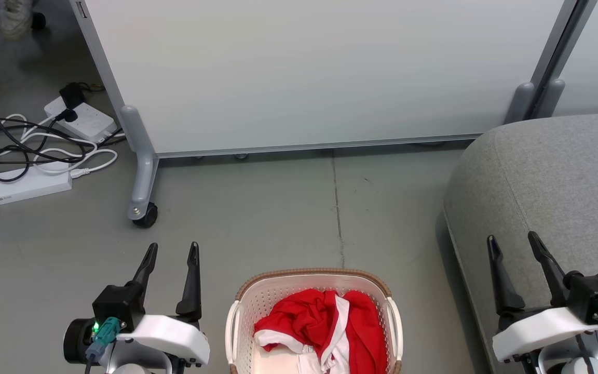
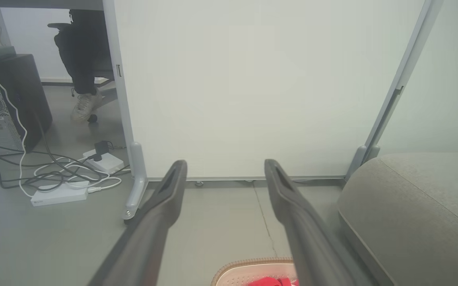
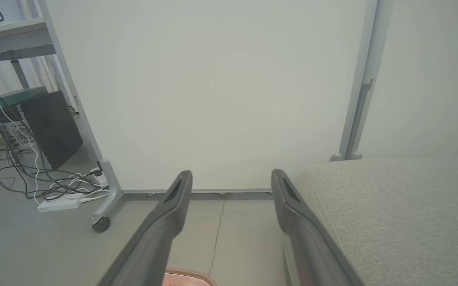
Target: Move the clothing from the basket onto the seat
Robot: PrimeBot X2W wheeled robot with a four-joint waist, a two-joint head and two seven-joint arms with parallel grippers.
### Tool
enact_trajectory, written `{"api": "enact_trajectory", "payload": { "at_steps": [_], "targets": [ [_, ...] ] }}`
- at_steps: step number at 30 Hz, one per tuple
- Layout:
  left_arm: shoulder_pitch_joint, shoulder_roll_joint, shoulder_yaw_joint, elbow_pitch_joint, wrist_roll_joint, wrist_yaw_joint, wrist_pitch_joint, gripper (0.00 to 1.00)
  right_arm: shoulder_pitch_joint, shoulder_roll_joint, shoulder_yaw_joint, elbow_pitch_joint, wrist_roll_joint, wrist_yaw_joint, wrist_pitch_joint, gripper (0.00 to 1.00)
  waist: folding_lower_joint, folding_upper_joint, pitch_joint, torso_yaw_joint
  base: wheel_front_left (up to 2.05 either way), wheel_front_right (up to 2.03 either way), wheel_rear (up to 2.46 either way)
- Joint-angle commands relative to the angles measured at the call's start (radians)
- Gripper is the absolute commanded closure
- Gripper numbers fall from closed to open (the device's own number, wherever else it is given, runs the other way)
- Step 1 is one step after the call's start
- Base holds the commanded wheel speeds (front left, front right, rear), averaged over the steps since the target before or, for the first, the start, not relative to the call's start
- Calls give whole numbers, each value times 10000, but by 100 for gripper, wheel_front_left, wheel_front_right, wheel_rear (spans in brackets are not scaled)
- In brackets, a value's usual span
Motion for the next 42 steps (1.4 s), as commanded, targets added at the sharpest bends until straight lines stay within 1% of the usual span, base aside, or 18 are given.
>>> {"api": "enact_trajectory", "payload": {
  "at_steps": [1,10,16,20,23,36,42],
  "targets": [
    [-209,37,64,79,185,63,-37,0,-69,-38,45,33,-218,43,-185,0,0,0,3,-1,0,0,0],
    [-361,-44,69,465,534,173,30,0,-104,59,4,491,-208,45,-626,0,0,0,-6,38,0,0,0],
    [-462,-61,56,629,750,227,138,0,-187,81,-18,748,-646,47,-807,0,0,0,-29,71,0,0,0],
    [-486,-46,37,708,925,281,188,0,-238,89,-2,881,-693,38,-897,0,0,0,-29,80,0,0,0],
    [-493,-50,15,713,849,272,195,0,-268,90,-41,905,-712,38,-845,0,0,0,-19,82,0,0,0],
    [-533,1,-54,821,692,302,218,0,-339,92,-7,1073,456,38,-856,0,0,0,-33,80,0,0,0],
    [-519,28,-103,857,635,340,225,0,-368,91,36,1172,536,38,-877,0,0,0,-45,98,0,0,0]
  ]
}}
